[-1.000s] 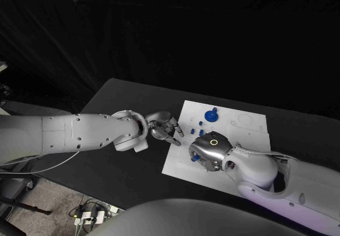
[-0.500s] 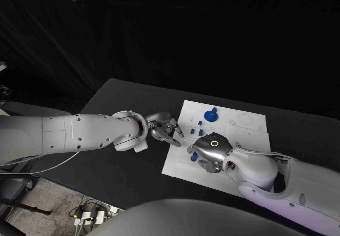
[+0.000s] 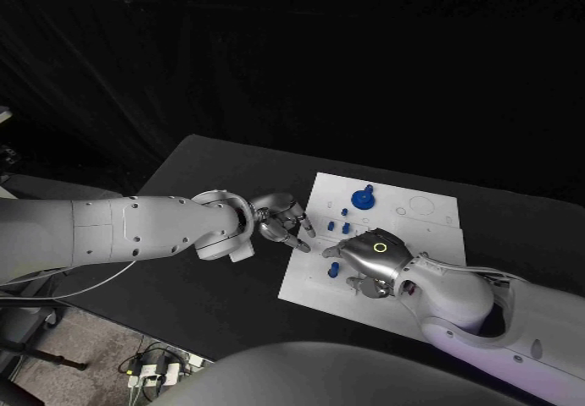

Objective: Assemble the parts on the task board

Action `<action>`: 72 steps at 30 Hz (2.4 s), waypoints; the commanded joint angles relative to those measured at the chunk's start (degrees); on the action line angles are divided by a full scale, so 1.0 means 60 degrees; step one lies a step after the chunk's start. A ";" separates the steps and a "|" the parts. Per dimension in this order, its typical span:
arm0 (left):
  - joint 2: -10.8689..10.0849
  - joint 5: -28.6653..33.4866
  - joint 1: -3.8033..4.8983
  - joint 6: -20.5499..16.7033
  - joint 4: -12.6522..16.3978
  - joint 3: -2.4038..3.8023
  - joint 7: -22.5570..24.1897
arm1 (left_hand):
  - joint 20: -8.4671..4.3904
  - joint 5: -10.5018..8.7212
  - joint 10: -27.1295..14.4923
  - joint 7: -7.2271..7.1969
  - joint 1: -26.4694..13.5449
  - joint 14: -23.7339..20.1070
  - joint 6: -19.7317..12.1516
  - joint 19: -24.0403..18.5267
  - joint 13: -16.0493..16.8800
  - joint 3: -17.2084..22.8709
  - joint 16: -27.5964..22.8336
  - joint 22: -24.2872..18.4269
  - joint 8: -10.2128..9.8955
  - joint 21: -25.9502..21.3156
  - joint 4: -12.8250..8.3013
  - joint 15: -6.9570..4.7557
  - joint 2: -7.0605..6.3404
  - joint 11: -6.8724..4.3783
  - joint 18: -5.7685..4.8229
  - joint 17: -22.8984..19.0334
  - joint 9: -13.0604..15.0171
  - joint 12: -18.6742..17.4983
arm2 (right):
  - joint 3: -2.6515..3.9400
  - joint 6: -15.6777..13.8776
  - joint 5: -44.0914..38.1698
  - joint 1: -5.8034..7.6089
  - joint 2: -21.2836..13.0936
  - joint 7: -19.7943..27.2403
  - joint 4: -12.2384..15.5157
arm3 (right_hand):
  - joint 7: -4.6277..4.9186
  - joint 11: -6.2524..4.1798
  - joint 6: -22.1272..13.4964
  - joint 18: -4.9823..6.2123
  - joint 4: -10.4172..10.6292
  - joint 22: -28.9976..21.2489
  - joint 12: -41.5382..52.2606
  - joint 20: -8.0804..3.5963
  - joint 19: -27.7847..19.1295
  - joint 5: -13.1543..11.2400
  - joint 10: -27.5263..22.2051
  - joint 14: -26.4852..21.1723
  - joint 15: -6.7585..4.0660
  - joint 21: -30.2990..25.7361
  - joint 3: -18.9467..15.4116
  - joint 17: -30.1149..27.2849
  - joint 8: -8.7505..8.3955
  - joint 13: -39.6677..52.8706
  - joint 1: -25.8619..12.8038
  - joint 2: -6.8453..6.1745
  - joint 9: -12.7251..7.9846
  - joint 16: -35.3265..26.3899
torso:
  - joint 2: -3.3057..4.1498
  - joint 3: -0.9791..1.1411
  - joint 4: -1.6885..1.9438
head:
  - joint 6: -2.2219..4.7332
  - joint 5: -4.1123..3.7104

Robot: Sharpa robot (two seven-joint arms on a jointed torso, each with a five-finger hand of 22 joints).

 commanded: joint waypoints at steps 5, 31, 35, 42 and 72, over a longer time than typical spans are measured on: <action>-0.0006 0.0051 0.0004 -0.0009 0.0029 0.0006 0.0167 | -0.0025 0.0058 0.0036 -0.0017 -0.0013 0.0972 0.0102 0.0050 0.0307 -0.0013 0.0024 0.2047 0.0063 0.0043 0.0005 -0.0012 0.0092 -0.0045 0.0133 0.2513 -0.0011 -0.0018 | 0.0017 -0.2566 0.0789 0.0303 -0.0968 0.0911 0.0594 | -0.0080 -0.0063 -0.0115 0.0040 0.0256 0.0595 0.0440 -0.0031 0.0188 -0.0174 -0.0183 0.0139 -0.0084 0.0173 -0.0302 0.0149 0.0021 0.0217 0.0025 0.0060 -0.0087 0.0113 | -0.0004 0.0001 -0.0006 | -0.0001 -0.0199; -0.0054 0.0316 -0.0015 -0.0572 0.0144 0.0005 0.0569 | -0.0052 0.0154 0.0127 -0.0079 -0.0024 0.0972 0.0256 0.0087 0.0417 -0.0056 0.0024 0.2062 0.0228 0.0079 0.0014 -0.0048 0.0181 -0.0095 0.0123 0.2513 0.0008 0.0073 | -0.0022 0.0927 0.7211 0.2015 -0.3723 -0.2275 0.0720 | 0.0244 -0.1526 0.3828 -0.0591 0.2574 0.1453 1.2192 -0.0913 0.2384 0.0004 0.8227 0.3967 -0.1061 0.3988 -0.1736 0.8157 0.2128 1.2825 -0.4488 0.0973 0.1195 0.2803 | -0.0005 0.0001 -0.0043 | -0.0001 -0.2166; -0.0072 0.0352 -0.0015 -0.0572 0.0169 0.0005 0.0578 | -0.0054 0.0166 0.0157 -0.0083 -0.0024 0.0972 0.0262 0.0090 0.0458 -0.0056 0.0024 0.2063 0.0236 0.0082 0.0014 -0.0051 0.0188 -0.0098 0.0122 0.2513 0.0008 0.0105 | -0.0022 0.2264 0.7098 0.2362 -0.3368 -0.3033 0.0468 | 0.0237 -0.1521 0.3823 -0.0838 0.2554 0.1778 1.2192 -0.1017 0.3115 0.0037 0.8227 0.3967 -0.1100 0.5366 -0.1659 0.8157 0.1781 1.2825 -0.4661 0.0959 0.1145 0.2803 | -0.0018 -0.0007 -0.0029 | -0.0001 -0.2298; -0.0062 0.0387 -0.0014 -0.0547 0.0187 0.0005 0.0604 | -0.0057 0.0182 0.0188 -0.0087 -0.0023 0.0972 0.0267 0.0095 0.0500 -0.0059 0.0024 0.2065 0.0245 0.0086 0.0012 -0.0054 0.0194 -0.0102 0.0121 0.2513 0.0008 0.0138 | -0.0022 0.3724 0.7003 0.2601 -0.2561 -0.3588 -0.0133 | 0.0279 -0.1472 0.3968 -0.0909 0.2558 0.1870 1.2192 -0.1078 0.3328 -0.0469 0.8227 0.3967 -0.1164 0.5792 -0.1650 0.8157 0.1457 1.2825 -0.4816 0.0903 0.0942 0.2803 | -0.0021 -0.0003 -0.0042 | -0.0001 -0.2361; 0.0064 0.0396 -0.0017 -0.0216 0.0168 0.0005 0.0412 | -0.0064 0.0219 0.0223 -0.0093 -0.0033 0.0972 0.0277 0.0101 0.0545 -0.0067 0.0024 0.2067 0.0264 0.0093 0.0016 -0.0062 0.0211 -0.0108 0.0119 0.2513 0.0008 0.0175 | -0.0065 0.6185 0.7366 0.2287 -0.0511 -0.4119 -0.2205 | 0.0356 -0.1459 0.4002 -0.0805 0.2212 0.1717 1.2192 -0.0986 0.3074 -0.0034 0.8227 0.3967 -0.1058 0.5381 -0.1499 0.8157 0.0722 1.2825 -0.5012 0.1036 0.0620 0.2803 | -0.0024 -0.0003 -0.0072 | -0.0001 -0.2424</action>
